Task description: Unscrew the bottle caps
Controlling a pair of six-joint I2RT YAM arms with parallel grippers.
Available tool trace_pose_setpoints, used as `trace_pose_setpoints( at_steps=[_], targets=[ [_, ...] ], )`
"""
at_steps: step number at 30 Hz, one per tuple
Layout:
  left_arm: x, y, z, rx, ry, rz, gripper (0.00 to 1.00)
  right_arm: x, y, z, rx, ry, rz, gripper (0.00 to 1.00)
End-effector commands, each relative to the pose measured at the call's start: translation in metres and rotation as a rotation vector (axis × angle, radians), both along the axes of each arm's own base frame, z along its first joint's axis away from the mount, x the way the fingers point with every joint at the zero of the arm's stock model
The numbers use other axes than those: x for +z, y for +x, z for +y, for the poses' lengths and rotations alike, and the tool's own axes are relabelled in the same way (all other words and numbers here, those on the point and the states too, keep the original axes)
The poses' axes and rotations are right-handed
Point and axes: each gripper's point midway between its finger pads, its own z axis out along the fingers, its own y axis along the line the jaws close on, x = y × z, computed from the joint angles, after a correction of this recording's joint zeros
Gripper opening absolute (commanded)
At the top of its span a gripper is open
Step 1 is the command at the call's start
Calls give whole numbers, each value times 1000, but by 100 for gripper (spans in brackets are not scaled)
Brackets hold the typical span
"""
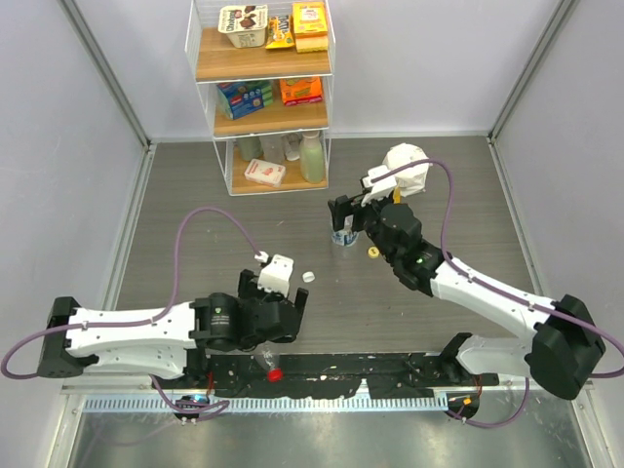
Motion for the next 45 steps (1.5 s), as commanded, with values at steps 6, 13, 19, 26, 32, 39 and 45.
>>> trace_pose_setpoints(
  at_steps=[6,13,19,26,32,39,45],
  targets=[
    [-14,-10,25,54,228,92,100,40,-29,11,121,129,36,90],
    [-24,-24,40,67,258,175,100,31,-45,10,165,134,96,90],
    [-39,-42,32,62,89,281,100,17,-52,12,193,129,141,90],
    [-68,-69,35,80,12,441,86,10,-56,19,231,123,178,91],
    [-85,-87,34,44,51,533,69,2,-79,52,430,144,262,89],
    [-102,-95,13,-24,22,573,42,-34,-109,87,633,135,422,73],
    [-112,-94,-4,-49,-13,565,35,-71,-129,118,756,57,546,36]
  ],
)
